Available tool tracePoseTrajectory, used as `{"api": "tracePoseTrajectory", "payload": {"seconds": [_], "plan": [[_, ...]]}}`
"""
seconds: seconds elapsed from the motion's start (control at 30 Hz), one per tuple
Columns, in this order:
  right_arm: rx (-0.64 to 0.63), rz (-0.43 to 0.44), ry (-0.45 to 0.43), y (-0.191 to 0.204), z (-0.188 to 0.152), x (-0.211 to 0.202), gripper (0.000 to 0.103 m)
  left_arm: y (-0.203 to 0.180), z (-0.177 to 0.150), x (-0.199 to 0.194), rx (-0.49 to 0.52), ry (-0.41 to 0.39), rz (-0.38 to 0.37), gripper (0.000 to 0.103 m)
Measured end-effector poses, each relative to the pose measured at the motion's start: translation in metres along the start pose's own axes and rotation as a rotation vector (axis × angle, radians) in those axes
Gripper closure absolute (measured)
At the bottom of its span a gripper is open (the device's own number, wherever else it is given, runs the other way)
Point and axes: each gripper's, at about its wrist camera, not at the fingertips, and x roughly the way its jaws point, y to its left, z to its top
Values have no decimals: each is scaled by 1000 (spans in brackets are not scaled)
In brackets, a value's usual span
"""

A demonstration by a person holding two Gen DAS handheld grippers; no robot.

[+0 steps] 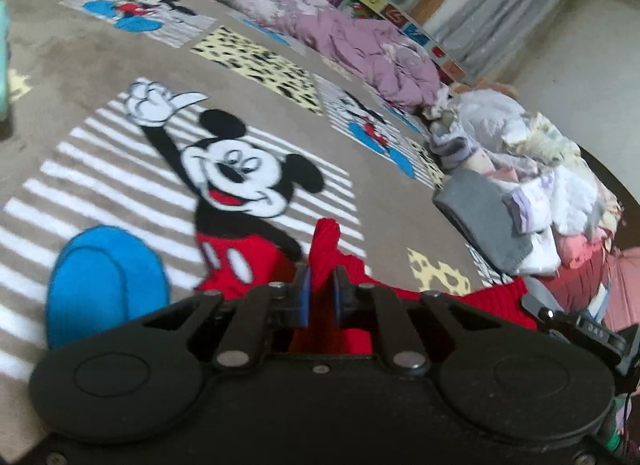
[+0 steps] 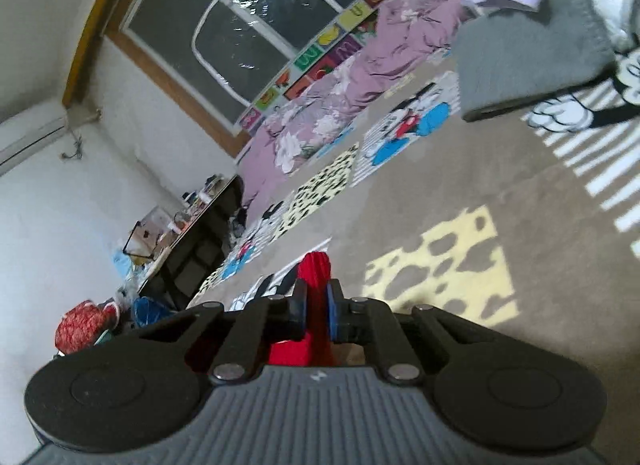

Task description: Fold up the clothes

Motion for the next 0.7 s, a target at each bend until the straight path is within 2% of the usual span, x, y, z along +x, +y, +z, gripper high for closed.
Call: {"api": "tracePoseTrajectory", "payload": {"seconds": [0.03,0.13,0.17,0.27,0.3,0.4,0.5,0.6,0.63,0.7], "plan": [[6,-15,-1,-3,0,0,91,4,0,2,-9,4,12,94],[10,-163,70,-14,-2,18,91,13,-3,14,-31,54,100,94],[-6,-215,79,-14,-2,20,91,15,-5,17,-33,67,129,91],[-49,-280,75,-9,-1,20,86,15,-4,16,-26,60,156,85],[-68,-295,71,-6,-1,19,85,13,-3,13,-7,48,168,78],[-166,-273,62,15,-1,11,84,6,1,-1,31,-15,180,76],[-282,-224,111,43,-7,10,84,-2,3,-8,60,-42,109,76],[-399,-195,199,67,-18,18,84,-14,-3,-1,112,-16,52,76],[-415,-206,241,68,-22,25,86,-13,-6,7,113,21,77,76],[-440,-296,325,57,-32,38,86,-10,-14,26,111,100,137,76]]}}
